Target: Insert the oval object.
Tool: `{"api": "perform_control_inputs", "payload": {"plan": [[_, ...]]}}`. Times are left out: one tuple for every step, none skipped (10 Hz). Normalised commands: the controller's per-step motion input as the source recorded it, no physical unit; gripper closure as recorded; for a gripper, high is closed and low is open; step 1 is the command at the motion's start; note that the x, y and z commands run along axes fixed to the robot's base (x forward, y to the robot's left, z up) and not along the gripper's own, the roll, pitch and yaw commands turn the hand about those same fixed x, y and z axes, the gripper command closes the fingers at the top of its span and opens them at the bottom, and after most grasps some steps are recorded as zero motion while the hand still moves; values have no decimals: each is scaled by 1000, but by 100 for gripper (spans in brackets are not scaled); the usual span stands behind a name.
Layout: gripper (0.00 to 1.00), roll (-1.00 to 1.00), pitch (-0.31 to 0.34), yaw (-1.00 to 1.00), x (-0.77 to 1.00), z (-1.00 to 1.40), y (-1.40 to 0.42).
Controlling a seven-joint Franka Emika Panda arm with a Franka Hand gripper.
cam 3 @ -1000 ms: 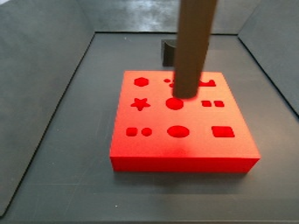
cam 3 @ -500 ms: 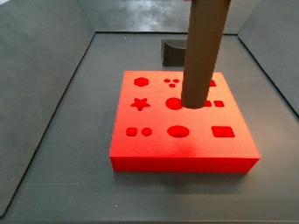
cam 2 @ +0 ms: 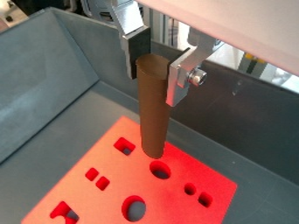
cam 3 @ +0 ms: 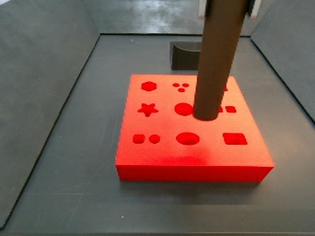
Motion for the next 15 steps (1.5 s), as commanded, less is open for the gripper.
{"api": "perform_control_inputs", "payload": {"plan": [[100,144,94,-11,131,-474,0],[100,123,83,0,154,-469,0],[100,100,87,0,211,-483,0],[100,61,66,9,146,-366,0],[100,0,0,0,11,-17,0],[100,0,0,0,-103,-120,0],[100,56,0,57,-294,-166,0],[100,63,0,183,-194,-89,0],[100,0,0,60,0,0,0],[100,-27,0,0,0,-6,0],[100,-50,21,0,89,0,-89],[100,-70,0,0,57,0,-117],[100,-26,0,0,0,-17,-94],[100,0,0,0,0,-26,-49],[100,9,0,0,0,-34,14]]}}
